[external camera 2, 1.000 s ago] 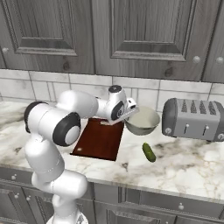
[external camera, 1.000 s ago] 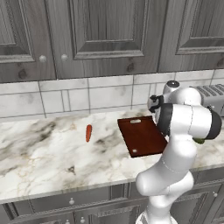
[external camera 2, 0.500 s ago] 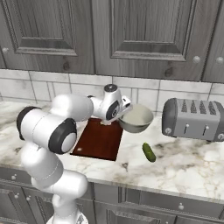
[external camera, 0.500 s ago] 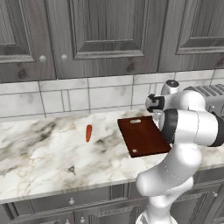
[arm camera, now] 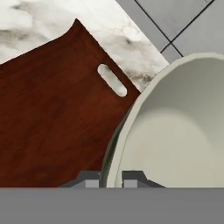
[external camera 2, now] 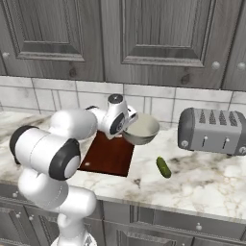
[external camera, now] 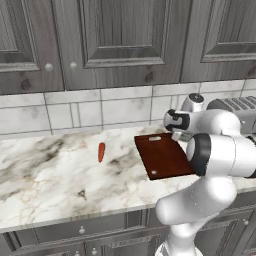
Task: Place the two vegetables and bowl onto the tray for setting up a vegetable dip station.
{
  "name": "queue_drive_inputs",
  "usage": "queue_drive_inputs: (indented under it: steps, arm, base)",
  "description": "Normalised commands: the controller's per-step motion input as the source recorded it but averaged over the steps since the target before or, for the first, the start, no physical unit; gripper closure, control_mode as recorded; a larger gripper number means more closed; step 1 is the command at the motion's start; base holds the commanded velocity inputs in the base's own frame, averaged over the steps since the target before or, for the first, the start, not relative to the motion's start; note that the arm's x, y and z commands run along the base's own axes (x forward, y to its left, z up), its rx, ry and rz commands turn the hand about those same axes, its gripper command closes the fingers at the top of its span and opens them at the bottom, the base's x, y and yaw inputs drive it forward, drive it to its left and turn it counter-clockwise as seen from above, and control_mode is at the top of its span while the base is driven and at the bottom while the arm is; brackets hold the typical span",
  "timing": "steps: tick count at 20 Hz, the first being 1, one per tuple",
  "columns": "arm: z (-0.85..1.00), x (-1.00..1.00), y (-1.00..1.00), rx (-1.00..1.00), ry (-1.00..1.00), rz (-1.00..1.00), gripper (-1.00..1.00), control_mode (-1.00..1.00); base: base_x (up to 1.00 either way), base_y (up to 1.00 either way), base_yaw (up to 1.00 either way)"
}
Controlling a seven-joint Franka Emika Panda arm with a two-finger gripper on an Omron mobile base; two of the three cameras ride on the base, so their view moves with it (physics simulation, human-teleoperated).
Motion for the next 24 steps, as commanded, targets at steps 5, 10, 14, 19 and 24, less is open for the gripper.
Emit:
queue_drive_inputs:
  steps: [5,10,14,19,24]
  arm:
    - [0.03,-0.12,0.36,0.0,0.0,0.09,1.0,-1.0]
    - [0.04,-0.09,0.36,0.0,0.0,0.07,1.0,-1.0]
    - [0.01,-0.07,0.33,-0.01,-0.04,0.04,1.0,-1.0]
    - [0.0,0.0,0.33,-0.01,-0.05,0.0,1.0,-1.0]
    - [-0.02,-0.02,0.28,0.0,-0.01,0.0,1.0,-1.0]
  base:
    - [0.0,0.0,0.0]
    - [0.0,0.0,0.0]
    - [0.0,0.0,0.0]
    - [0.0,0.0,0.0]
    - [0.0,0.0,0.0]
